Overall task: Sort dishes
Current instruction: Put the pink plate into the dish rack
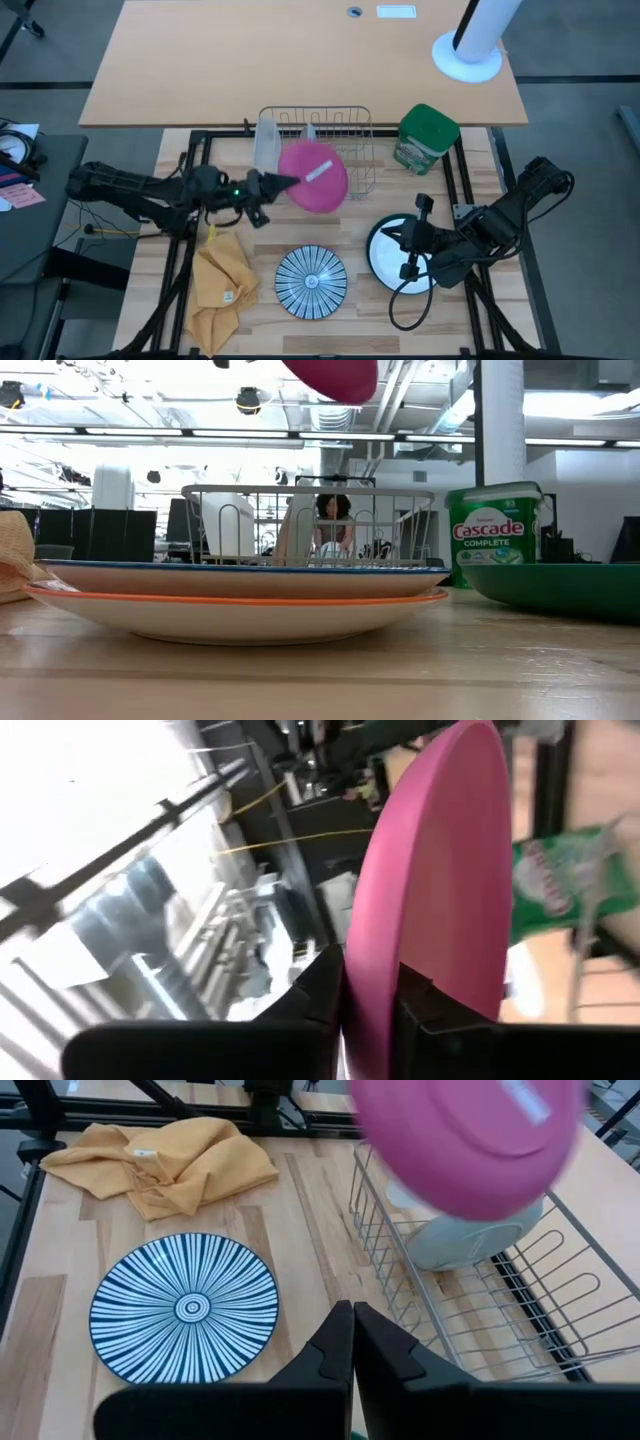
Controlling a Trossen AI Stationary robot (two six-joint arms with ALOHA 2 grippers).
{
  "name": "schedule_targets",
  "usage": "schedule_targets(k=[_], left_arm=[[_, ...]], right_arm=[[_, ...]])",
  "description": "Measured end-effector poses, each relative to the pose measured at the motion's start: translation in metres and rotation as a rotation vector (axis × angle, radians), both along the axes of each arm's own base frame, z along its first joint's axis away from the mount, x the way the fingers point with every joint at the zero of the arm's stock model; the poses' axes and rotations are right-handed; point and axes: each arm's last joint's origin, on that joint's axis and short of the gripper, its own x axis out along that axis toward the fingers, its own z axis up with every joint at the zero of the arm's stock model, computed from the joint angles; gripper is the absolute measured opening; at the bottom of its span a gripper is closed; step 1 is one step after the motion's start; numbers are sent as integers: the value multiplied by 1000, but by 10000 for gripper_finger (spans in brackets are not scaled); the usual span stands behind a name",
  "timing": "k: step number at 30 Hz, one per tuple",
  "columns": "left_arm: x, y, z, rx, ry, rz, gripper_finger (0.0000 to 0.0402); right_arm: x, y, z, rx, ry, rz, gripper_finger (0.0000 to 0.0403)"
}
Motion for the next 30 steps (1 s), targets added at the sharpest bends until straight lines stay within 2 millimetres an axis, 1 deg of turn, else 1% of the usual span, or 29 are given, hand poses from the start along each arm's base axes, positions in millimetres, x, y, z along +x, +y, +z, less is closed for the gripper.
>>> schedule_targets(k=[2,4,8,13,16,18,20,22,25,27,30], left_arm=[[0,14,3,23,-7,35,20],[0,29,8,8,16,82,16],[-3,54,9,-43,112,108,14],[-6,72,21,-77,139,50,14],[-6,76,30,-103,122,-66,16],[-2,78,38,-115,106,-152,17],[2,82,43,-130,101,-190,17],[9,88,48,-140,103,-187,17],[19,96,52,-166,159,-163,17],[28,102,52,-175,208,-153,17],[44,110,46,-186,316,-131,17]], right_arm=[[0,0,0,-2,3,0,13],[0,0,0,-3,5,0,13],[0,0,0,-3,5,-1,13],[0,0,0,-4,5,-1,13],[0,0,0,-4,5,-1,13],[0,-1,0,-4,5,-2,13],[0,-1,-1,-5,6,-2,13],[0,-1,-1,-6,7,-2,13],[0,-1,-1,-6,8,-2,13],[0,-1,-1,-6,8,-2,13],[-1,0,-1,-6,8,0,13]])
